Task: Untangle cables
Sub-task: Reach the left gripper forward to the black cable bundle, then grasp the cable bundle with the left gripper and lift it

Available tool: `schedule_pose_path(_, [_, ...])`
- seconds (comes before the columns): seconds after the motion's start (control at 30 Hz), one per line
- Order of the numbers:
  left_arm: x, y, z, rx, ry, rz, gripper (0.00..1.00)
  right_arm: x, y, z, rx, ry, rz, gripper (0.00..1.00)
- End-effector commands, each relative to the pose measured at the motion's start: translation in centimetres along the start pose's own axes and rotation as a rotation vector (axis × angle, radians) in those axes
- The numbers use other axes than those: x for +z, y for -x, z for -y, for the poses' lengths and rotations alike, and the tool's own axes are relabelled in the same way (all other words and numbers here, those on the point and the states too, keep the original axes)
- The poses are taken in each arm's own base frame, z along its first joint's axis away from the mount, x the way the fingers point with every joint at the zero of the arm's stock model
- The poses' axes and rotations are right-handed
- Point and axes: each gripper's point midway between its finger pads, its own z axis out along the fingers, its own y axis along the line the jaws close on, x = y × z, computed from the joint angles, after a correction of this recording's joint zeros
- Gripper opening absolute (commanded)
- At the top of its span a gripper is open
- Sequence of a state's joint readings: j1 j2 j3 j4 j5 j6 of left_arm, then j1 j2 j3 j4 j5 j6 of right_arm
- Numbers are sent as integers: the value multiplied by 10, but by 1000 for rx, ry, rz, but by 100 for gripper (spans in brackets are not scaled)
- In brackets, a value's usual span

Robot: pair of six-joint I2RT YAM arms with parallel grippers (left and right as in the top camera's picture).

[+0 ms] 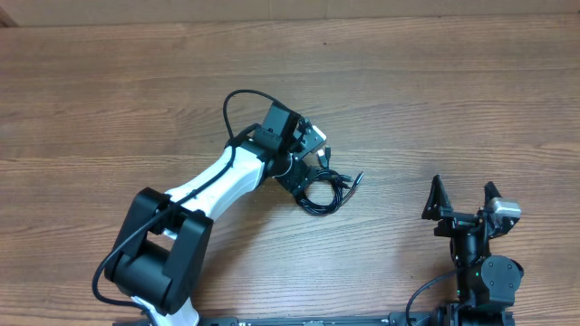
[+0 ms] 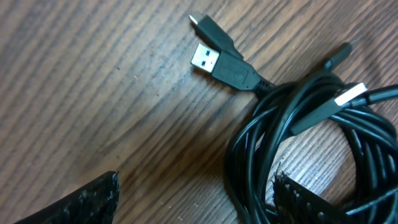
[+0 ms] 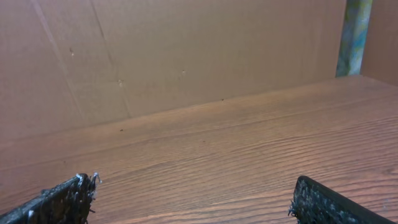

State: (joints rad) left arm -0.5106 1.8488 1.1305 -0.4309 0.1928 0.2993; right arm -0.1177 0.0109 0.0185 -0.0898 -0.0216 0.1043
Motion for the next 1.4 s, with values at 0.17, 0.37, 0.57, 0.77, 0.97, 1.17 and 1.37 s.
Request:
schedule_pose_path(0.17, [22,-4,27,72,-80,-37,71,0,-2,1,3,-4,4,100])
schedule_pose_path(0.37, [36,-7,30,74,-86,-50,4,0,-2,1,3,-4,4,100])
schedule_pose_path(0.57, [-8,27,4,-84,46,-11,4,0,-2,1,3,-4,4,100])
schedule_pose_path(0.77, [-51,53,3,-267,58,46,4,0,-2,1,3,-4,4,100])
schedule_pose_path(0.97, [-52,12,-1,-647,137,-98,8,0,-2,1,3,-4,4,100])
schedule_pose_path(1.17, [-54,-1,2,-718,153,-147,48,0,-2,1,3,-4,4,100])
schedule_pose_path(1.37, [-54,1,-5,-292,151,-162,78,0,-2,1,3,-4,4,100])
